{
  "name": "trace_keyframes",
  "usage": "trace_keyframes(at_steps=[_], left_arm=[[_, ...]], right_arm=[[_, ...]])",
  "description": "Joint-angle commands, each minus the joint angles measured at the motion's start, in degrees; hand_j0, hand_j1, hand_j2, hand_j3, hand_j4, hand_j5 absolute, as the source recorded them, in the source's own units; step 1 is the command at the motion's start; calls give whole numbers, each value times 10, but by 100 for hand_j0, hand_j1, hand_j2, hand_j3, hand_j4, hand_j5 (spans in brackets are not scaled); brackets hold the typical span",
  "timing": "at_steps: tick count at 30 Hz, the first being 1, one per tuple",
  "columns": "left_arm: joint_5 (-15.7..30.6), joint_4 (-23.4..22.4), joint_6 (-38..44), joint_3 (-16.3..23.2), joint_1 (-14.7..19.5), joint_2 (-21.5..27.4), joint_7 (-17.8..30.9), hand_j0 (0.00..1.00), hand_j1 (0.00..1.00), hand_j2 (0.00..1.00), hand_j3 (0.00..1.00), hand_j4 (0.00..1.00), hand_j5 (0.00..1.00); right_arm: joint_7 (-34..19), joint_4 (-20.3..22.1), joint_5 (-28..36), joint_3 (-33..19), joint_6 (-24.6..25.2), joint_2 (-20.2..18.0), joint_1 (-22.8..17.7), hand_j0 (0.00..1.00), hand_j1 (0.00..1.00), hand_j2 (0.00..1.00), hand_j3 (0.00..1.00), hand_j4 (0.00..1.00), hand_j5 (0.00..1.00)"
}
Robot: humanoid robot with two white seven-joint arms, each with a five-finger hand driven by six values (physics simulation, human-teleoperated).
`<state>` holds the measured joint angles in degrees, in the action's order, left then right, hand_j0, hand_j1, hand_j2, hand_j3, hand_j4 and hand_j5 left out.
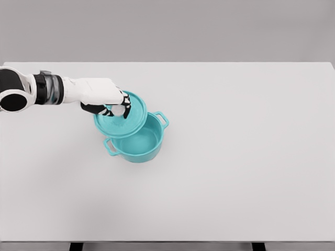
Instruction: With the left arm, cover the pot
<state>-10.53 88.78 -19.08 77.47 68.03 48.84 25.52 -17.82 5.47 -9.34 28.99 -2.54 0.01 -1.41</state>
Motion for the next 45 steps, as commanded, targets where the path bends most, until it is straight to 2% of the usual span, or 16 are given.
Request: trace_keyframes(at_steps=[1,5,9,15,23,27,32,38,45], left_arm=[[3,2,0,0,0,-12,0,47,47,47,47,47,47],[3,3,-15,0,-8,-17,0,48,48,48,48,48,48],[3,24,-17,1,-9,-17,0,48,48,48,48,48,48],[1,24,-17,1,-21,-21,0,49,49,49,49,49,49],[1,25,-29,1,-20,-20,0,51,51,51,51,51,51],[1,26,-32,1,-20,-19,0,56,56,56,56,56,56],[1,25,-40,1,-20,-18,0,59,59,59,59,59,59],[1,25,-40,1,-20,-18,-1,68,68,68,68,68,68],[2,25,-40,1,-20,-20,-2,71,71,71,71,71,71]], right_arm=[[0,0,0,0,0,0,0,100,100,100,100,100,100],[0,0,0,0,0,0,0,100,100,100,100,100,100],[0,0,0,0,0,0,0,100,100,100,100,100,100],[0,0,0,0,0,0,0,100,100,100,100,100,100],[0,0,0,0,0,0,0,100,100,100,100,100,100],[0,0,0,0,0,0,0,100,100,100,100,100,100],[0,0,0,0,0,0,0,100,100,100,100,100,100],[0,0,0,0,0,0,0,100,100,100,100,100,100],[0,0,0,0,0,0,0,100,100,100,100,100,100]])
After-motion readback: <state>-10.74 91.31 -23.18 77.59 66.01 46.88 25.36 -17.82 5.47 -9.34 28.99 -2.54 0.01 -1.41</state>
